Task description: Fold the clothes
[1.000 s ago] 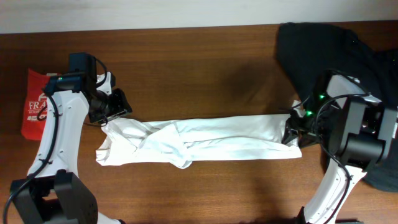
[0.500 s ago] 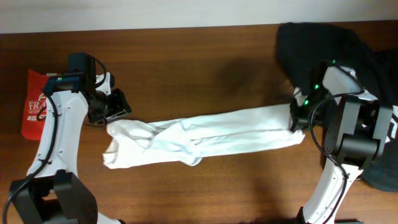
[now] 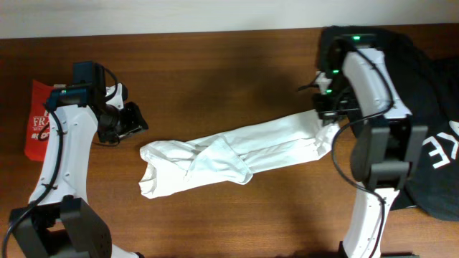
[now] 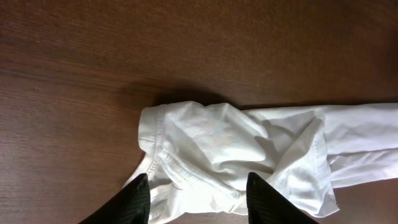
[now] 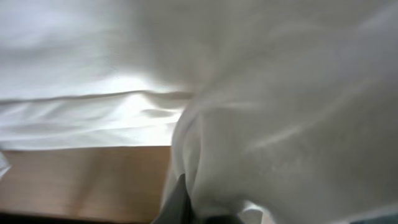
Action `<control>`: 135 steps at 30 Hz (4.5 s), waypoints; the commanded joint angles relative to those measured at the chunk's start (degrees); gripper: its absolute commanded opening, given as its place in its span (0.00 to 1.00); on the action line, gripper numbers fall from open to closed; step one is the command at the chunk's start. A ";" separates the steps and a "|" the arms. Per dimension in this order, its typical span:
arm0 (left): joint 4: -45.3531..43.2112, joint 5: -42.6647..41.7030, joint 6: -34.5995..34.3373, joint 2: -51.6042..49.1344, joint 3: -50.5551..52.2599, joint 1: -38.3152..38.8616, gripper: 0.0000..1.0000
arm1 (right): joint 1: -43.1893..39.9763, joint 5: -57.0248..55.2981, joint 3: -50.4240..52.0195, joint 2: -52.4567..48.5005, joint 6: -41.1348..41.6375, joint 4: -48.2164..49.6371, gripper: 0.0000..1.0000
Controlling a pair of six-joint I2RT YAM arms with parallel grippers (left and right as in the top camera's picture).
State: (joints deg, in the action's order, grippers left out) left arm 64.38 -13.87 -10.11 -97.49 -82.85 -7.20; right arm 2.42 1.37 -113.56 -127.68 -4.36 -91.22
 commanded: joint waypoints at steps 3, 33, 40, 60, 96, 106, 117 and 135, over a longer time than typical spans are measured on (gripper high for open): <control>0.04 0.13 0.76 1.31 -0.79 -0.22 0.50 | 10.16 -0.76 -0.07 0.20 1.88 -2.16 0.06; 0.81 0.22 0.79 1.31 -0.79 -0.22 0.50 | 21.55 6.80 0.04 -0.33 -0.72 -2.99 0.56; 0.83 0.24 0.79 1.31 -0.79 -0.22 0.54 | 21.57 3.93 0.07 -0.33 2.29 -1.84 0.56; 0.81 0.24 0.79 1.31 -0.79 -0.22 0.54 | 21.57 4.63 17.70 -0.24 9.35 18.51 0.04; 0.87 0.42 0.76 1.29 -0.79 -0.22 0.55 | 27.54 3.50 3.52 1.09 9.35 4.37 0.31; 1.88 0.13 5.92 1.09 6.93 1.14 0.74 | 19.10 1.84 -13.14 5.84 9.31 -4.52 0.99; -10.86 -2.86 16.59 1.07 26.97 2.82 0.76 | 14.05 4.42 -12.87 5.81 9.35 -6.12 0.99; -16.68 1.84 17.70 1.86 27.91 2.82 0.76 | 14.05 3.96 -12.87 5.81 9.14 -6.12 0.99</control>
State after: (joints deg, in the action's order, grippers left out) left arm 45.60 -15.40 6.55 -95.79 -51.37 -4.51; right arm 16.69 5.43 -126.17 -122.13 4.49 -97.08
